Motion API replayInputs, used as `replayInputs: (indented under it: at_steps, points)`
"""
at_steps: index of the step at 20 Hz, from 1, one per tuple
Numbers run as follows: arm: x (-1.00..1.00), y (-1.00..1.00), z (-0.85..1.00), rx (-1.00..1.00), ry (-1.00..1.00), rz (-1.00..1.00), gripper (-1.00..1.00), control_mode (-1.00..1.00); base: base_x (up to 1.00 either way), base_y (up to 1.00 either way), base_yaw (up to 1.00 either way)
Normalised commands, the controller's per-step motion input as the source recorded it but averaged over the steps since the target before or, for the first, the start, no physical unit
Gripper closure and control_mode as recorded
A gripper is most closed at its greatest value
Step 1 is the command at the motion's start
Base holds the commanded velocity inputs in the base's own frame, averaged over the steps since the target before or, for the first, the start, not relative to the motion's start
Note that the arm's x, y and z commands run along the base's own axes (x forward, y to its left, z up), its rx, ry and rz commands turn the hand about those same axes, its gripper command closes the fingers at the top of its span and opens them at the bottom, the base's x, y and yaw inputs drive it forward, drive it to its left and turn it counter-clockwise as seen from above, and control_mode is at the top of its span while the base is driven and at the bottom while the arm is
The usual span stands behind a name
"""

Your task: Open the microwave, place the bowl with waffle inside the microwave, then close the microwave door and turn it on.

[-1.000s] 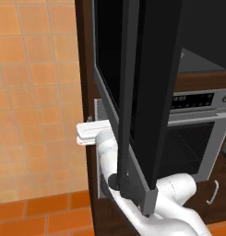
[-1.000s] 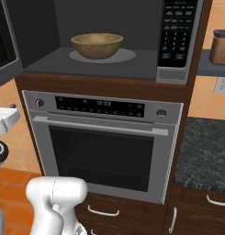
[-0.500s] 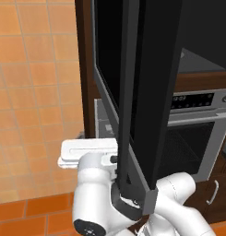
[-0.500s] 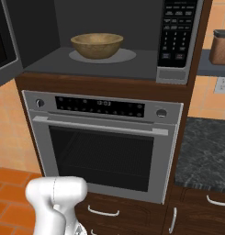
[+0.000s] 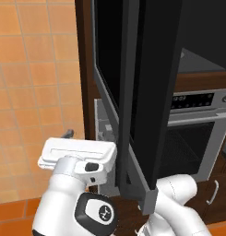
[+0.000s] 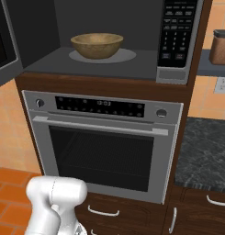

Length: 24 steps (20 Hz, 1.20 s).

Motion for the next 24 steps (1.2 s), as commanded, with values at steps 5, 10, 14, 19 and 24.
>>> replayInputs:
  at_steps: [5, 10, 14, 19, 24]
  points:
    - [-0.14, 0.16, 0.02, -0.02, -0.09, -0.22, -1.00, -1.00, 0.00, 0.00, 0.00]
    - [-0.02, 0.00, 0.25, 0.00, -0.06, -0.30, -1.00, -1.00, 0.00, 0.00, 0.00]
    - [-0.05, 0.00, 0.16, 0.00, -0.04, -0.30, -1.00, -1.00, 0.00, 0.00, 0.00]
    - [-0.11, -0.26, 0.10, 0.00, -0.01, -0.21, -1.00, -1.00, 0.00, 0.00, 0.00]
    - [-0.14, -0.63, 0.00, 0.00, -0.06, -0.06, -1.00, -1.00, 0.00, 0.00, 0.00]
